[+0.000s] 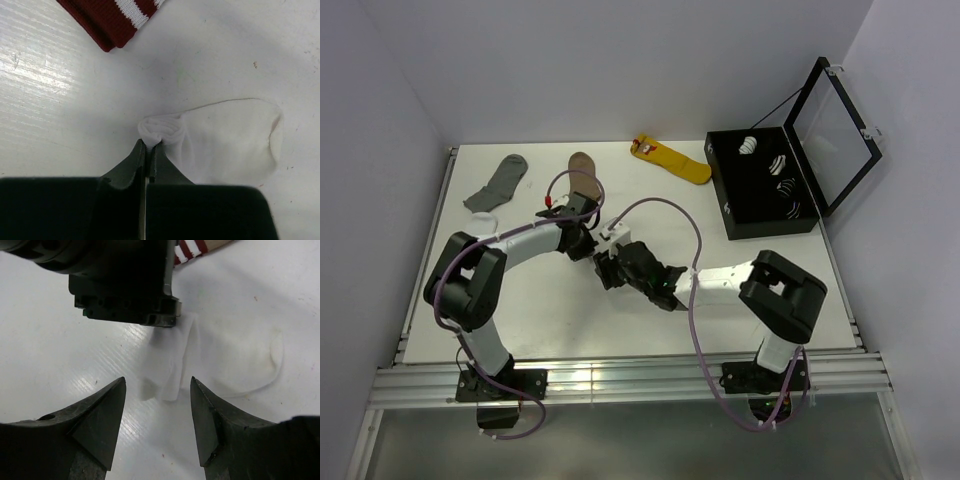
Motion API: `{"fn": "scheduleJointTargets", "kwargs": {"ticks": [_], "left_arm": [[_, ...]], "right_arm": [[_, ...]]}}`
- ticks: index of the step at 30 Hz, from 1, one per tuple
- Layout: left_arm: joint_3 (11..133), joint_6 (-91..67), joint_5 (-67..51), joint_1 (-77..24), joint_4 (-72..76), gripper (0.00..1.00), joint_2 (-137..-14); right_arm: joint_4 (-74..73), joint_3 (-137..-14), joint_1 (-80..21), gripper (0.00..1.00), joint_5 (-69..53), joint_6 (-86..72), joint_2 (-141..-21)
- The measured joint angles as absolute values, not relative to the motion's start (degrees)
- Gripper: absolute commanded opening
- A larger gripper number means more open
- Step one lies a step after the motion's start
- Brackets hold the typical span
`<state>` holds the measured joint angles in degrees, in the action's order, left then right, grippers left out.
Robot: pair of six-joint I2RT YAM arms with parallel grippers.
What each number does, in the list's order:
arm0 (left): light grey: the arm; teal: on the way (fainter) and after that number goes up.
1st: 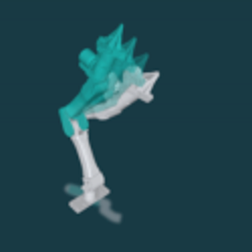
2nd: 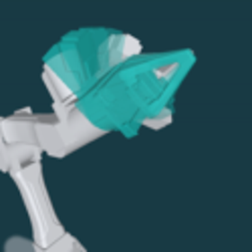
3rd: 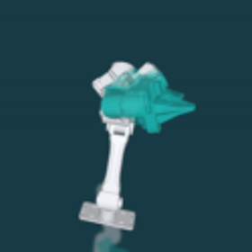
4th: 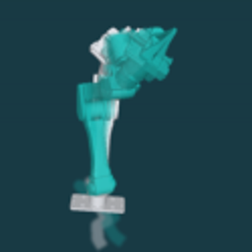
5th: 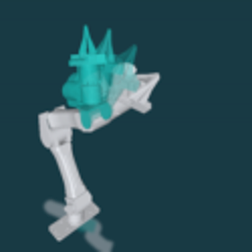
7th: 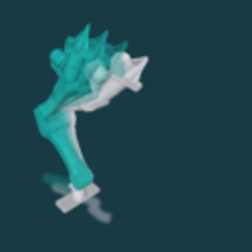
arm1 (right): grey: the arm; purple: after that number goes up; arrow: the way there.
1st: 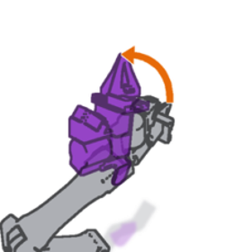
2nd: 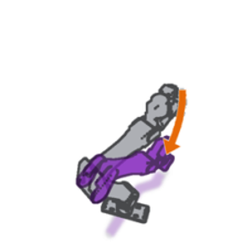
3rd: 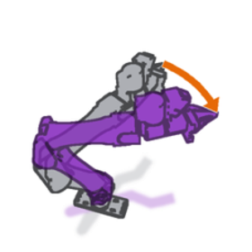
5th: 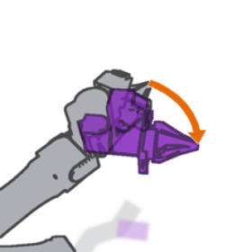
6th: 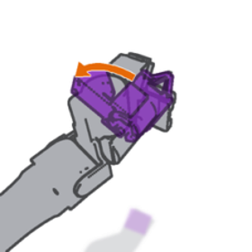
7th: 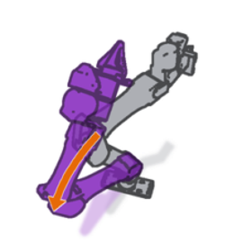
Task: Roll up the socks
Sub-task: Roll the sock at the center of the board.
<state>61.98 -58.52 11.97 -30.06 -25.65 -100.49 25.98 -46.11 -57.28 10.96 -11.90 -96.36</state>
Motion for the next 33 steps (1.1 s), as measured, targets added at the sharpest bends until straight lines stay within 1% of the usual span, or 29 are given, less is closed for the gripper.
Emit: {"fn": "scheduleJointTargets", "kwargs": {"ticks": [9, 21, 23, 26, 27, 29, 30, 32, 33], "left_arm": [[62.7, -57.65, 11.94, -30.22, -26.33, 0.0, -101.03], [62.81, -57.63, 11.88, -30.22, -26.44, 0.0, -101.1], [62.81, -57.63, 11.88, -30.24, -26.44, 0.0, -101.1], [62.81, -57.63, 11.86, -30.26, -26.44, 0.0, -101.1], [62.81, -57.63, 11.84, -30.26, -26.41, 0.0, -101.1], [62.81, -57.63, 11.79, -30.26, -26.39, 0.0, -101.1], [62.81, -57.65, 11.77, -30.26, -26.39, 0.02, -101.1], [62.74, -57.69, 11.77, -30.26, -26.33, 0.07, -101.08], [62.57, -57.74, 11.77, -30.26, -26.11, 0.14, -100.97]], "right_arm": [[27.64, -48.36, -60.86, 0.58, 15.31, -7.05, -102.0], [27.79, -51.96, -61.58, 0.54, 17.72, -3.92, -107.04], [27.75, -52.4, -61.65, 0.51, 17.96, -3.68, -107.87], [27.4, -53.36, -61.65, 0.42, 18.7, -3.46, -109.45], [27.38, -53.58, -61.65, 0.32, 19.11, -3.42, -109.84], [27.4, -53.69, -61.65, 0.21, 19.77, -3.4, -110.21], [27.44, -53.69, -61.65, 0.09, 19.9, -3.64, -110.21], [27.46, -53.69, -61.58, 0.0, 19.92, -4.29, -110.21], [27.46, -53.69, -61.39, 0.0, 19.84, -4.67, -110.21]]}}
